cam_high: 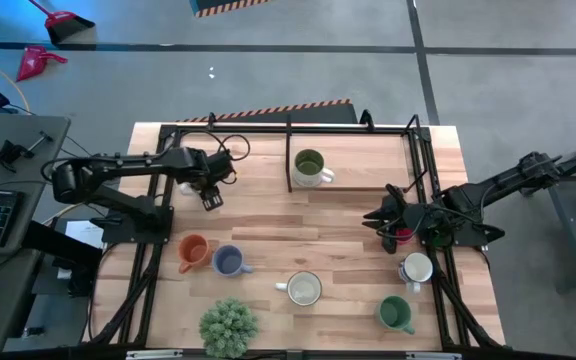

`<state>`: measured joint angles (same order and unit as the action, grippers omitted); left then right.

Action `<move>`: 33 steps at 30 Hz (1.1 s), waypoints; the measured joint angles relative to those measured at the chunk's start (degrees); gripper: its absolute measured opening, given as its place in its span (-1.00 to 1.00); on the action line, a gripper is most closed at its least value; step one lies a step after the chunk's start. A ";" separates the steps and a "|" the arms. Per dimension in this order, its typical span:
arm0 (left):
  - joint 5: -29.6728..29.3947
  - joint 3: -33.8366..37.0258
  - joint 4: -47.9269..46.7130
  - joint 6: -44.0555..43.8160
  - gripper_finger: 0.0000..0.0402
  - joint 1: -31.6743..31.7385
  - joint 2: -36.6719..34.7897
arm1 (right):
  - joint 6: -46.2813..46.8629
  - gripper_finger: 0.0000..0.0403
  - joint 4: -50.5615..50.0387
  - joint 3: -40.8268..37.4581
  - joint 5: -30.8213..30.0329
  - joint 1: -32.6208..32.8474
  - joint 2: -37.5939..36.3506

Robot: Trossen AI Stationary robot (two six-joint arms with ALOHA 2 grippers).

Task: Place coffee mugs
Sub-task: Put the left blue patterned mug on the shelf

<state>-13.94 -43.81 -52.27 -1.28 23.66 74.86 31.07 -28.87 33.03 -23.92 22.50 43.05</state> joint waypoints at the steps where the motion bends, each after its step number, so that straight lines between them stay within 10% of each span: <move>1: -0.37 0.00 0.03 0.02 -0.15 0.00 0.27 | 0.00 -0.67 -0.02 -0.02 0.00 0.00 0.00; 14: -0.36 0.00 2.95 1.08 -0.92 0.00 0.93 | -0.29 -0.67 -0.02 0.00 -0.59 0.00 0.02; 33: 6.17 -2.45 10.37 2.26 -0.97 0.00 0.93 | 0.39 -0.67 0.03 0.00 1.70 0.00 0.02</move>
<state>-7.77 -46.26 -41.90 0.98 23.66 75.79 31.46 -28.84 33.04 -22.22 22.50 43.07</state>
